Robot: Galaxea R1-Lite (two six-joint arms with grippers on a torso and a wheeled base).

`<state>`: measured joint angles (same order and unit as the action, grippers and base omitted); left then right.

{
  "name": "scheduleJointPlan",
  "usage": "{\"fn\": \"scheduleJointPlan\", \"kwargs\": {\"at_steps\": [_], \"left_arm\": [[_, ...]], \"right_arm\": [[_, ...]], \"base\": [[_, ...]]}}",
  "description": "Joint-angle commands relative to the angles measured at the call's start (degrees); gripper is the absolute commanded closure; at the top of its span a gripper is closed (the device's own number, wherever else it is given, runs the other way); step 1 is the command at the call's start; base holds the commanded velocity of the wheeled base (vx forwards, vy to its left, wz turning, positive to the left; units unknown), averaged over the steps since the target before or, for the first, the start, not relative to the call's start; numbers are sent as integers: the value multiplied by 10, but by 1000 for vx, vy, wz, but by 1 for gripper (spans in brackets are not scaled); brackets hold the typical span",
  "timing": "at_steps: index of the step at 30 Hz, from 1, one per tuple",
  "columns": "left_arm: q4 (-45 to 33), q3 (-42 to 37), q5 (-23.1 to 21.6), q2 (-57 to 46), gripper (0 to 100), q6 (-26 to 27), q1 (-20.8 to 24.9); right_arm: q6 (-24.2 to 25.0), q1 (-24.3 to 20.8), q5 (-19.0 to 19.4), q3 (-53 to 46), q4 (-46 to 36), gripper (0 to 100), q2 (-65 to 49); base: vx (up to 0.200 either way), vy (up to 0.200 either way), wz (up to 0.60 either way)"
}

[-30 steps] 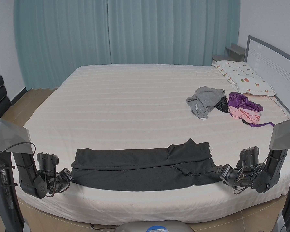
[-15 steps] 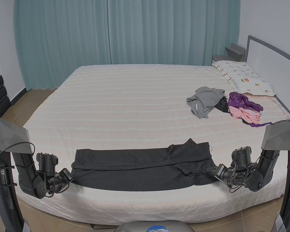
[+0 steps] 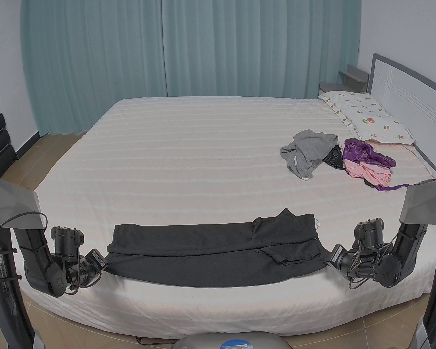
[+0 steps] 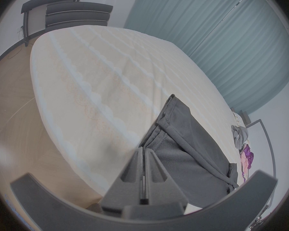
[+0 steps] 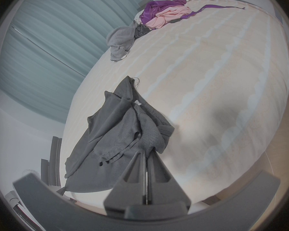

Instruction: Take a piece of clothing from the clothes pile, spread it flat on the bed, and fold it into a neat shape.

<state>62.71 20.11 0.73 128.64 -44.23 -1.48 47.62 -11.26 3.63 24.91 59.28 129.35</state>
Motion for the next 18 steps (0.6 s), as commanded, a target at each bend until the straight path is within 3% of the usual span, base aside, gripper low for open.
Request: {"fn": "scheduleJointPlan", "kwargs": {"at_steps": [1, 13, 18], "left_arm": [[-2, -5, 1, -22, 100, -1, -5], [-15, -17, 0, -52, 100, 1, -17], [-55, -17, -2, -73, 100, 6, -17]], "right_arm": [[-1, 7, 10, -16, 0, 100, -33], [-3, 21, 29, -37, -1, 100, -56], [-24, 21, 31, -64, 0, 100, -64]], "base": [[0, 0, 0], [0, 0, 0], [0, 0, 0]]}}
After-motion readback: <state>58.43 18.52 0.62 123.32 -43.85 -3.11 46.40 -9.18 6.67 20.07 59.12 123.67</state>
